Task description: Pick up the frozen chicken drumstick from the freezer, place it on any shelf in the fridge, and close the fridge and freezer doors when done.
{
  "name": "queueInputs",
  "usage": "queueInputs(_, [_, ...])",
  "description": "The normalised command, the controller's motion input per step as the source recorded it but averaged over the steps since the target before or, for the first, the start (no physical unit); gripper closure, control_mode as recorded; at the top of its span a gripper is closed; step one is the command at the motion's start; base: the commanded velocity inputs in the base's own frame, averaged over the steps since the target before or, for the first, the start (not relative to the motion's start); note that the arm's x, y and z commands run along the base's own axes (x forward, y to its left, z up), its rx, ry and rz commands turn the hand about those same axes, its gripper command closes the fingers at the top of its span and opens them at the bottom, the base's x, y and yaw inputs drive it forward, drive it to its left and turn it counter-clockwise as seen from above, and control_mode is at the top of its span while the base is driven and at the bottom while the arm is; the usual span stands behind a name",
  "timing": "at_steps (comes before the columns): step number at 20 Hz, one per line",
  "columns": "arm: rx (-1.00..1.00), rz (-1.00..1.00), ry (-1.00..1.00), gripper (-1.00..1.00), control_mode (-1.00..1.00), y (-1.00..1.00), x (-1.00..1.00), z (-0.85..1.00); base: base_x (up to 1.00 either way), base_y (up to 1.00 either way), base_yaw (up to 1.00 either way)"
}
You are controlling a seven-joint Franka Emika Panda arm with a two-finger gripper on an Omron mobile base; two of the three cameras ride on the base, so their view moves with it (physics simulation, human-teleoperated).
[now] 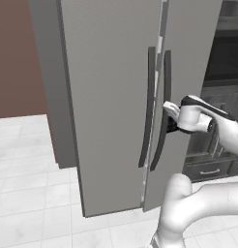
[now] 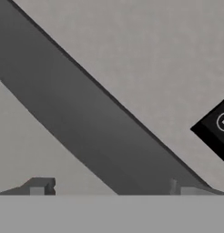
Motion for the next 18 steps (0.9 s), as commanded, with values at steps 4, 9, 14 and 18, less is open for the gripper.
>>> queueInputs(4, [0.00, -0.15, -0.03, -1.00, -1.00, 0.26, 0.58, 0.24, 0.00, 0.00, 0.00])
queueInputs(9, [0.07, -0.19, -0.08, -1.00, -1.00, 0.26, 0.56, 0.10, 0.00, 0.00, 0.00])
queueInputs(14, [0.10, -0.18, -0.06, -1.00, -1.00, 0.22, 0.69, 0.03, 0.00, 0.00, 0.00])
queueInputs(18, [0.00, -0.11, 0.00, -1.00, -1.00, 0.04, 0.81, 0.07, 0.00, 0.00, 0.00])
